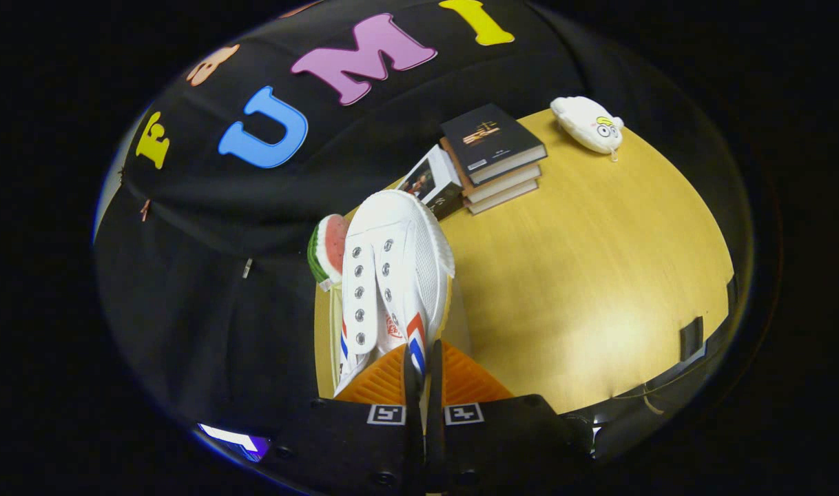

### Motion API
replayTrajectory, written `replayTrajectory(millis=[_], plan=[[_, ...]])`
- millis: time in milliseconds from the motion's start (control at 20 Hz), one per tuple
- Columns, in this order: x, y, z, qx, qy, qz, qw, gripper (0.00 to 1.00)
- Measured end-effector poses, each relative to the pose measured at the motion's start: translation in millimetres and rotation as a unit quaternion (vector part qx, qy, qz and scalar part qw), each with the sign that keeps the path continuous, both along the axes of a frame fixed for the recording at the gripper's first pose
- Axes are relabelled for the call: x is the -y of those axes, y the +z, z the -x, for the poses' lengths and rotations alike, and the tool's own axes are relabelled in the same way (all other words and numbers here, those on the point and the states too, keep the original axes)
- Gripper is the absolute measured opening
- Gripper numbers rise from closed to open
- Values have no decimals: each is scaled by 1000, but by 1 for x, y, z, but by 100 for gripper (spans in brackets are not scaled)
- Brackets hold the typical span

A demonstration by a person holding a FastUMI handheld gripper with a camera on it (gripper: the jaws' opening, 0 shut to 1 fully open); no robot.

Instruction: Open the storage box then place both shoes into the box .Put the left shoe in first, then the right shoe, with the right side of both shoes facing outward in a uniform manner.

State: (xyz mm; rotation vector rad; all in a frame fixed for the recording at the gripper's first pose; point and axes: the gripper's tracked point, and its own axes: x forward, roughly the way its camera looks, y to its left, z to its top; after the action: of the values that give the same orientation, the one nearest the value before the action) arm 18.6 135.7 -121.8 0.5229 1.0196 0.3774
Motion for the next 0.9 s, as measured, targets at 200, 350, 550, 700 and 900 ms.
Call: replayTrajectory(millis=[200,350,550,700,900], plan=[[-55,-18,-1,-2,35,16,999,6],[-67,-43,-7,-2,44,57,997,6],[-70,-63,-10,-10,45,94,995,6],[-69,-72,-11,-21,34,98,994,7],[-71,-82,-6,-35,41,106,993,7]])
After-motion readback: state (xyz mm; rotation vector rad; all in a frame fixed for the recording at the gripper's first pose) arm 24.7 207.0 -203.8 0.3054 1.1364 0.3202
